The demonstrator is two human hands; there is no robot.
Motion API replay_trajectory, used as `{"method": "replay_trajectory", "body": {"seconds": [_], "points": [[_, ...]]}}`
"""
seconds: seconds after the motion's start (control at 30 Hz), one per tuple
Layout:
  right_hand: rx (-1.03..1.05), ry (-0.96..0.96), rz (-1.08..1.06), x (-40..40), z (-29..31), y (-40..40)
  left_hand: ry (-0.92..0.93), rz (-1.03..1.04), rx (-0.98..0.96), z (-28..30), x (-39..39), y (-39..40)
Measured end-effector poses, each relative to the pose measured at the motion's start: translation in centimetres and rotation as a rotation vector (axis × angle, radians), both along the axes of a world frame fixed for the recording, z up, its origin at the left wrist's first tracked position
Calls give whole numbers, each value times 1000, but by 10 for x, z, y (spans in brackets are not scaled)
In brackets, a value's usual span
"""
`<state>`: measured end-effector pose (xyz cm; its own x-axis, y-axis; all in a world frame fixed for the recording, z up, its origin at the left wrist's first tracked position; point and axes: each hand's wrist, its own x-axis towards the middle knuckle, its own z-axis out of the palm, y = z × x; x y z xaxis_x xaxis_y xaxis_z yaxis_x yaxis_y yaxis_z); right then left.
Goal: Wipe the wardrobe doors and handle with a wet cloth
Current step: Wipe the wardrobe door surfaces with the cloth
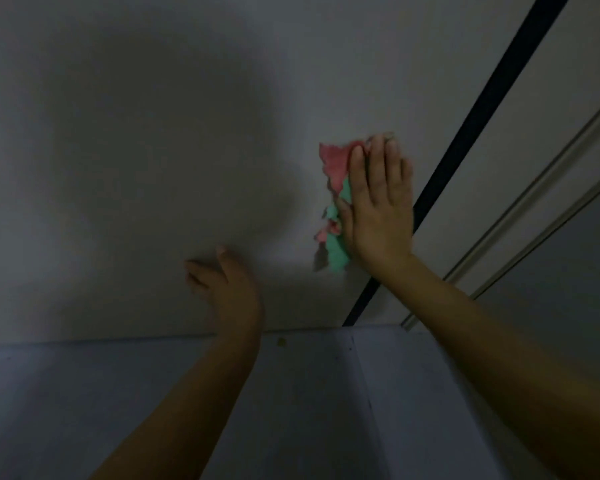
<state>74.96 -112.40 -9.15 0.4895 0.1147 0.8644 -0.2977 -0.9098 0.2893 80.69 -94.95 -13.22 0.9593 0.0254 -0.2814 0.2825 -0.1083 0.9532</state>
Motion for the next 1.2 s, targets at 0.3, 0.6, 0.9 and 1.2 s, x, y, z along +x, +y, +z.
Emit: {"method": "replay_trajectory", "body": {"seconds": [0.3,0.6,0.9,1.2], "points": [[-314,316,98,-8,-114,-12,21,30,21,8,-8,-15],[686,-429,-82,-7,-30,-7,131,75,-91,23,-23,-50],[1154,-619,-96,-16,-101,2,84,-60,-65,45,-77,-86],[702,-671,-131,1,-26,-27,142,-143,-251,46,-61,-94]]}}
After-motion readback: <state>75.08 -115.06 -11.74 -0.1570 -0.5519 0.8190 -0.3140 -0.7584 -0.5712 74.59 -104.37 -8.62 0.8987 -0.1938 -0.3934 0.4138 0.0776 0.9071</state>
